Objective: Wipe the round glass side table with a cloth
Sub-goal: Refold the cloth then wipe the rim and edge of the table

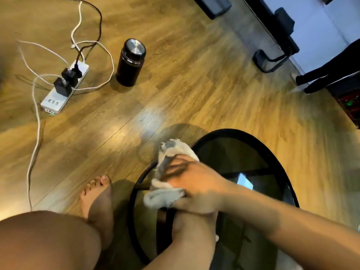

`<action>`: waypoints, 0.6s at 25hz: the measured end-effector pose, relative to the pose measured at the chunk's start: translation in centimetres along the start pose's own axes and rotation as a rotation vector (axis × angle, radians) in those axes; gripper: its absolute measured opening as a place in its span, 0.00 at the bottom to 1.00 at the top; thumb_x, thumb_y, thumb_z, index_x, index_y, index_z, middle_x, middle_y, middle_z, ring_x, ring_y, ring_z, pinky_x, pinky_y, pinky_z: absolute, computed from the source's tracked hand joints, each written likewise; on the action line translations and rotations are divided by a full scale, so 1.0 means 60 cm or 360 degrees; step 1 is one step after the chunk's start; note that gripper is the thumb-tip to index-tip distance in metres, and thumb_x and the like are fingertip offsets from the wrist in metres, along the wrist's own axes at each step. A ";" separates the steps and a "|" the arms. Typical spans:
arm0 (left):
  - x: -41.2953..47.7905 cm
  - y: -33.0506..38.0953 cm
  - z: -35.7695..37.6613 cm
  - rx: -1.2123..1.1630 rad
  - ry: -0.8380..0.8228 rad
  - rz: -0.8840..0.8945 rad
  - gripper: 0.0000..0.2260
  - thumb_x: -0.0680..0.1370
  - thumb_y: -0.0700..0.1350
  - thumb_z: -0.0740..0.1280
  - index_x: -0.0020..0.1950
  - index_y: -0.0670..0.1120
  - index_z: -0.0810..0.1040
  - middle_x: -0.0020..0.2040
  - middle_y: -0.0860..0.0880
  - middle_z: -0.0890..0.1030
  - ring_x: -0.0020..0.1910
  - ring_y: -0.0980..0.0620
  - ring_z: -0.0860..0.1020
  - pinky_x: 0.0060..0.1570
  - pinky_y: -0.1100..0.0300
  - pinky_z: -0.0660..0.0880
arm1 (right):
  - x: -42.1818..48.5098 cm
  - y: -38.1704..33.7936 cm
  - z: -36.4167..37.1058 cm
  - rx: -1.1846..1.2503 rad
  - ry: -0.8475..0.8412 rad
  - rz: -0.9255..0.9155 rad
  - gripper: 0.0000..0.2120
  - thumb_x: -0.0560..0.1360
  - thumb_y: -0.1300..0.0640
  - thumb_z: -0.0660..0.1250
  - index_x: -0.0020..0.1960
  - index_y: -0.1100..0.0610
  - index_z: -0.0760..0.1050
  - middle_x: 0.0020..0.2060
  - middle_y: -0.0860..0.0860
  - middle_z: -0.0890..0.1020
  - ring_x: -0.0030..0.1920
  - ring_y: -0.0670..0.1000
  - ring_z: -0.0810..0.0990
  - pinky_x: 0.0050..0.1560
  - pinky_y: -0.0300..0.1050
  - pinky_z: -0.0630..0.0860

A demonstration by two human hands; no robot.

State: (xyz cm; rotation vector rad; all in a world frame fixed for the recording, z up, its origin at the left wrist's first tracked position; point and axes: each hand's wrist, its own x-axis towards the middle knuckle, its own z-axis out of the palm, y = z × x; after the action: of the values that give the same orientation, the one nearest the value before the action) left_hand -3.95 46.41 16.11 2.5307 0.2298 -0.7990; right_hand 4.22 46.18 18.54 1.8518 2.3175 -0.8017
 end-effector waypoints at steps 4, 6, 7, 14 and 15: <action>-0.015 -0.002 -0.003 0.0149 0.0190 0.0194 0.33 0.82 0.63 0.51 0.81 0.46 0.48 0.80 0.35 0.40 0.75 0.26 0.35 0.69 0.28 0.36 | -0.040 0.155 -0.044 0.0021 0.0341 0.0741 0.23 0.78 0.43 0.58 0.49 0.62 0.79 0.48 0.59 0.83 0.55 0.60 0.80 0.58 0.51 0.72; -0.020 -0.008 -0.009 0.0138 0.0230 0.0195 0.32 0.82 0.62 0.50 0.80 0.46 0.49 0.80 0.36 0.39 0.75 0.28 0.33 0.70 0.30 0.34 | -0.069 0.222 -0.066 -0.0019 0.0295 0.1640 0.27 0.79 0.37 0.53 0.57 0.58 0.78 0.56 0.60 0.82 0.61 0.62 0.77 0.62 0.53 0.70; -0.019 -0.014 -0.014 0.0111 0.0260 0.0162 0.32 0.82 0.62 0.50 0.80 0.46 0.51 0.80 0.36 0.39 0.75 0.28 0.33 0.70 0.30 0.33 | -0.079 0.237 -0.065 -0.0008 0.0238 0.1938 0.31 0.79 0.34 0.50 0.62 0.56 0.77 0.60 0.59 0.81 0.64 0.62 0.75 0.66 0.55 0.67; -0.019 -0.024 -0.072 -0.0386 0.0482 -0.0253 0.27 0.81 0.58 0.57 0.74 0.42 0.61 0.76 0.34 0.60 0.71 0.37 0.68 0.61 0.50 0.73 | -0.038 0.134 -0.061 0.0409 0.0364 0.1143 0.23 0.82 0.42 0.54 0.52 0.56 0.81 0.55 0.56 0.83 0.60 0.55 0.77 0.63 0.46 0.68; -0.021 -0.025 -0.073 -0.0425 0.0506 -0.0257 0.27 0.81 0.59 0.57 0.73 0.43 0.64 0.72 0.35 0.64 0.65 0.41 0.73 0.57 0.53 0.75 | -0.030 0.106 -0.055 0.0398 0.0288 0.0951 0.23 0.82 0.42 0.53 0.51 0.56 0.81 0.52 0.56 0.84 0.57 0.54 0.77 0.63 0.49 0.69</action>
State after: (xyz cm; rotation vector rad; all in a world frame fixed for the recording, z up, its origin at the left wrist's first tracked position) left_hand -3.23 49.83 19.38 2.3911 0.6100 -0.3857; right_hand 11.48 46.89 19.78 2.6201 1.6227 -0.8817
